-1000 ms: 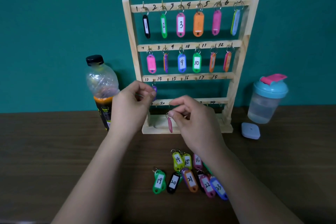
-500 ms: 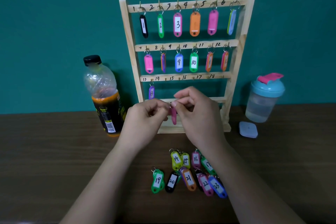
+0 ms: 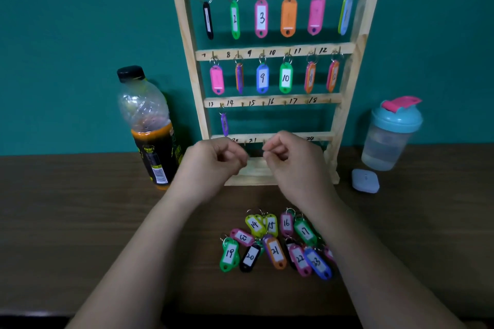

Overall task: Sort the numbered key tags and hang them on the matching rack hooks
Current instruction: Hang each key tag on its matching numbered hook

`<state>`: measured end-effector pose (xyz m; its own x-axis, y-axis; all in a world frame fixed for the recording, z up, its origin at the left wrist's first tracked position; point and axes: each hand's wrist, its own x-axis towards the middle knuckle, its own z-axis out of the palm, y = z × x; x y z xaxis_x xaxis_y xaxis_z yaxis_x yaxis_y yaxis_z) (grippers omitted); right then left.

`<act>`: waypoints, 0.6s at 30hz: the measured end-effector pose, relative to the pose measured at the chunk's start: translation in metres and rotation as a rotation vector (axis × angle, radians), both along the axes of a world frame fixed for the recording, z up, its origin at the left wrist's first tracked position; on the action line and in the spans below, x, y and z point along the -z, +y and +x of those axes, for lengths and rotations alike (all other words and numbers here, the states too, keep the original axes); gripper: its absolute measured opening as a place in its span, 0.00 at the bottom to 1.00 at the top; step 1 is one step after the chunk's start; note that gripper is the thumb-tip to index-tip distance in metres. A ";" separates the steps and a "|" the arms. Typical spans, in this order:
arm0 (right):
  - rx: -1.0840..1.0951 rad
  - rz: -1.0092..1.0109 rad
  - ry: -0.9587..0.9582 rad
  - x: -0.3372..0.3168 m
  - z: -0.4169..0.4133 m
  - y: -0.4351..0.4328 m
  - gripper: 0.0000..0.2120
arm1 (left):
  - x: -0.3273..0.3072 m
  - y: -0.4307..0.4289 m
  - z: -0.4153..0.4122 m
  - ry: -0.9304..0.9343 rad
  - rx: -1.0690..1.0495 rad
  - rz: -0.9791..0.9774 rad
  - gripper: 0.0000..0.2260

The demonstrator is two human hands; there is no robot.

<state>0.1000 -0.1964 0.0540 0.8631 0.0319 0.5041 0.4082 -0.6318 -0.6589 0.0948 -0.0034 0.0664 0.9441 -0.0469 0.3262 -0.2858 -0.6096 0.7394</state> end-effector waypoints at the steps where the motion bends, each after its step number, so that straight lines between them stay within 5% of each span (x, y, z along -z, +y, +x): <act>1: -0.010 -0.053 0.045 0.001 0.000 -0.005 0.04 | 0.001 0.006 0.001 0.033 0.018 0.048 0.10; 8: -0.110 -0.186 0.208 0.009 -0.007 -0.011 0.04 | 0.016 0.031 -0.003 0.392 0.228 0.362 0.07; 18: -0.191 -0.230 0.250 0.016 -0.014 0.003 0.05 | 0.021 0.025 -0.009 0.577 0.404 0.451 0.17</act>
<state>0.0865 -0.1938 0.0379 0.9259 0.2916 0.2402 0.3777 -0.7026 -0.6031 0.0858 0.0213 0.0454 0.8396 -0.4280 -0.3346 -0.1974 -0.8142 0.5461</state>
